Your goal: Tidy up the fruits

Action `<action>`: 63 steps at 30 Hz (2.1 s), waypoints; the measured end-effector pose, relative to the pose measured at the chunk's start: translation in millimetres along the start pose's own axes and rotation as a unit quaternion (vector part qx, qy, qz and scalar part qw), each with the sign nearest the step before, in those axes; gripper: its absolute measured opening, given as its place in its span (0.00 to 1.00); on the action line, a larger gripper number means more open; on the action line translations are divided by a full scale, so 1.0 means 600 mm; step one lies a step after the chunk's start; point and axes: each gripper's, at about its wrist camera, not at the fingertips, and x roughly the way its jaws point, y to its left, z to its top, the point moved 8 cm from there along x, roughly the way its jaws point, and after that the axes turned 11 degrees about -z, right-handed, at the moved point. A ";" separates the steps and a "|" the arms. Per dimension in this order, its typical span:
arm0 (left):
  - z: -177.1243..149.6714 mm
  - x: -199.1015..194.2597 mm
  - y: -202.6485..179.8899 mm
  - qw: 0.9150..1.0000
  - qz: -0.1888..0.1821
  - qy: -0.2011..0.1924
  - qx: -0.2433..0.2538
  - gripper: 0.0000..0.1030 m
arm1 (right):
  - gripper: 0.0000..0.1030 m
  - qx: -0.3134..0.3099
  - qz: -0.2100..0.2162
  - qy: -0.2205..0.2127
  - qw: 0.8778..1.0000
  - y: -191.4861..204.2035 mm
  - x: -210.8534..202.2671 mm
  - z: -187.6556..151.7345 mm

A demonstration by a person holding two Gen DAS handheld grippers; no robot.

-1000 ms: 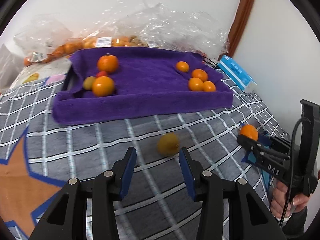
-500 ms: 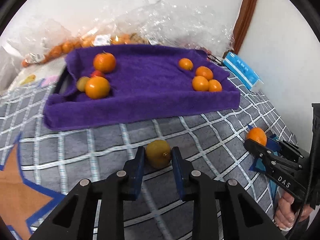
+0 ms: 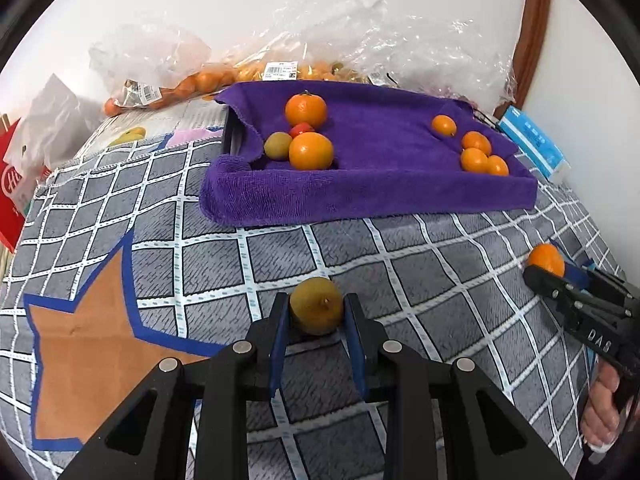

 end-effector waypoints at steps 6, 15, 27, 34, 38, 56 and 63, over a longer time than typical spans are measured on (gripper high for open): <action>0.001 0.000 0.001 1.000 -0.013 -0.009 -0.008 0.25 | 0.39 -0.018 -0.017 -0.008 1.000 0.011 0.002 -0.003; 0.003 -0.012 0.021 0.994 -0.078 -0.039 -0.064 0.25 | 0.39 0.028 -0.010 -0.013 0.999 -0.012 -0.001 0.002; 0.008 -0.023 0.030 0.990 -0.092 -0.064 -0.088 0.25 | 0.39 0.037 -0.009 -0.015 0.999 -0.016 -0.002 0.003; 0.008 -0.024 0.031 0.989 -0.093 -0.067 -0.091 0.25 | 0.39 0.030 -0.016 -0.017 0.999 -0.013 -0.001 0.003; 0.009 -0.026 0.032 0.989 -0.095 -0.070 -0.092 0.25 | 0.39 0.033 -0.012 -0.018 0.999 -0.014 -0.002 0.003; 0.016 -0.040 0.015 0.987 -0.111 -0.092 -0.071 0.25 | 0.39 0.039 -0.001 -0.036 0.999 -0.016 -0.015 0.005; 0.017 -0.039 0.012 0.987 -0.115 -0.093 -0.068 0.25 | 0.39 0.035 0.001 -0.038 0.999 -0.012 -0.017 0.007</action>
